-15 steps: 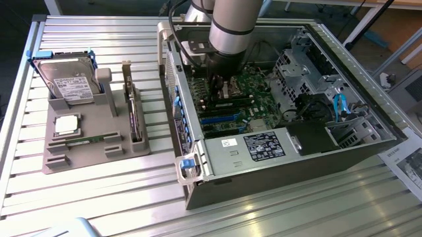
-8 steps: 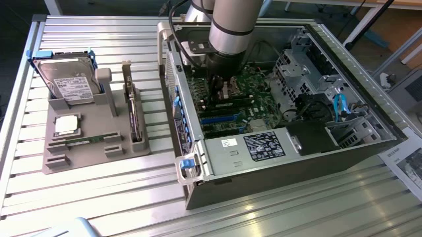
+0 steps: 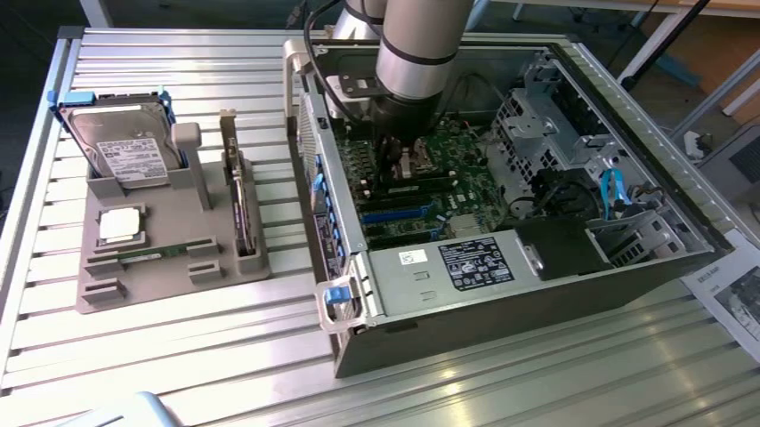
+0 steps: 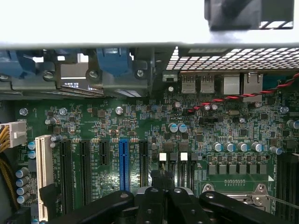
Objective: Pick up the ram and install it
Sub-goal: 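Press down the ram until it locks into place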
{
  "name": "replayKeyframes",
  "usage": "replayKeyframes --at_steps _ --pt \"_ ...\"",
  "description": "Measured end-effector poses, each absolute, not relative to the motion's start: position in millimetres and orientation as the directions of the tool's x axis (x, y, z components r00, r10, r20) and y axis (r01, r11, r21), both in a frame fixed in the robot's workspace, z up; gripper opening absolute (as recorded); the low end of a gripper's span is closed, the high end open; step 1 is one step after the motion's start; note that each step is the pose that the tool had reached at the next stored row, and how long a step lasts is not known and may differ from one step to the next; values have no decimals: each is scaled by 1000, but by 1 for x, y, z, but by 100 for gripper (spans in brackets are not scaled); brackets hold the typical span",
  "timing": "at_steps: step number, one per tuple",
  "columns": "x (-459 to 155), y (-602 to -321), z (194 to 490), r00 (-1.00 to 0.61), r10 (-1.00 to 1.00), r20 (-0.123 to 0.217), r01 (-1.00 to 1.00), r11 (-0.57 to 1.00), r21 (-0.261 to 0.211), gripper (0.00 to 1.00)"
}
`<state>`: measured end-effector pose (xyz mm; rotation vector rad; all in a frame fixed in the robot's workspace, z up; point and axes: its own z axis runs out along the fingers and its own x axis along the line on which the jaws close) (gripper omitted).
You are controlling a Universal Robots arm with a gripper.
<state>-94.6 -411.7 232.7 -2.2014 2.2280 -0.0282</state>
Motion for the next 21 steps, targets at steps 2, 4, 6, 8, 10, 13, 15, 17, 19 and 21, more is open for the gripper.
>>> replayKeyframes --at_steps 2,4,6,8,10,13,15,17,19,21 --pt "-95 -412 232 -12 -1000 6 -1000 12 -19 10" --pt "-95 -412 232 -12 -1000 6 -1000 12 -19 10" --pt "-95 -412 232 -12 -1000 6 -1000 12 -19 10" --pt "-95 -412 231 -12 -1000 6 -1000 12 -19 10" --pt "-95 -412 231 -12 -1000 6 -1000 12 -20 10" --pt "-95 -412 231 -12 -1000 6 -1000 12 -19 10" --pt "-95 -412 231 -12 -1000 6 -1000 12 -19 10" --pt "-95 -412 231 -12 -1000 6 -1000 12 -19 10" --pt "-95 -412 231 -12 -1000 6 -1000 12 -20 10" --pt "-95 -412 232 -12 -1000 5 -1000 12 -20 10"
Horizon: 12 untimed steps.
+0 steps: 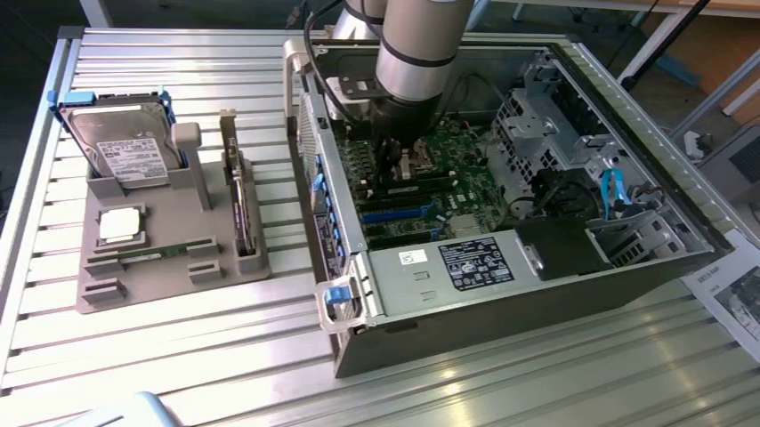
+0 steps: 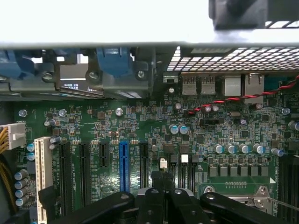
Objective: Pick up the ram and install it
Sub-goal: 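Press down the ram until it locks into place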
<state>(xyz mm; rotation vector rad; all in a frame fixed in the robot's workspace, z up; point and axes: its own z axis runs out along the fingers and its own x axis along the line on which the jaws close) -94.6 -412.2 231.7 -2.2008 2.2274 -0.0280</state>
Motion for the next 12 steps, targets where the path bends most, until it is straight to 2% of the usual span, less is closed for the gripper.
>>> replayKeyframes --at_steps 12 --pt "-95 -412 253 -12 -1000 11 -1000 12 -20 10"
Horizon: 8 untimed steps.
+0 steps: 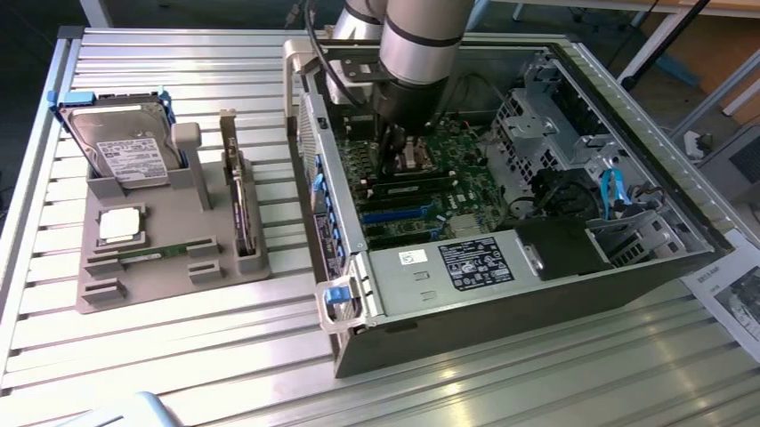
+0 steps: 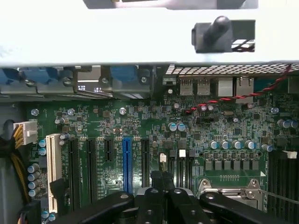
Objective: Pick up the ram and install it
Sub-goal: 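Press down the ram until it locks into place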
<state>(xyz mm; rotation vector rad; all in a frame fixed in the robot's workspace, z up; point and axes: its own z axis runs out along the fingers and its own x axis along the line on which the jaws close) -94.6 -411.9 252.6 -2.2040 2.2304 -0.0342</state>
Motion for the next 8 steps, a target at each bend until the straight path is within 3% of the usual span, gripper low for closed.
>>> replayKeyframes --at_steps 8 --pt "-95 -411 273 -12 -1000 18 -1000 12 -20 10"
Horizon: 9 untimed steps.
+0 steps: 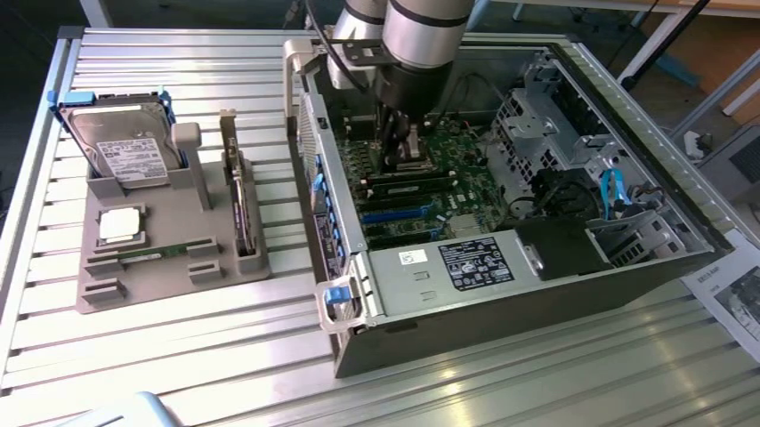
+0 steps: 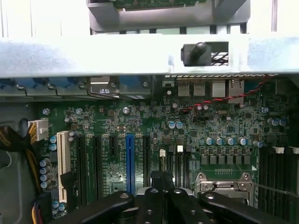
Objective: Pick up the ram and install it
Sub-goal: 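Press down the ram until it locks into place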
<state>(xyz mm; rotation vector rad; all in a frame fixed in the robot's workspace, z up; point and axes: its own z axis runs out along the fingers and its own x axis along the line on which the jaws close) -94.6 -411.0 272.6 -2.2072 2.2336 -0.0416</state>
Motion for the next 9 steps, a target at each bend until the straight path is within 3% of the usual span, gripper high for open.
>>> replayKeyframes --at_steps 9 --pt "-95 -410 296 -12 -1000 25 -1000 12 -20 10"
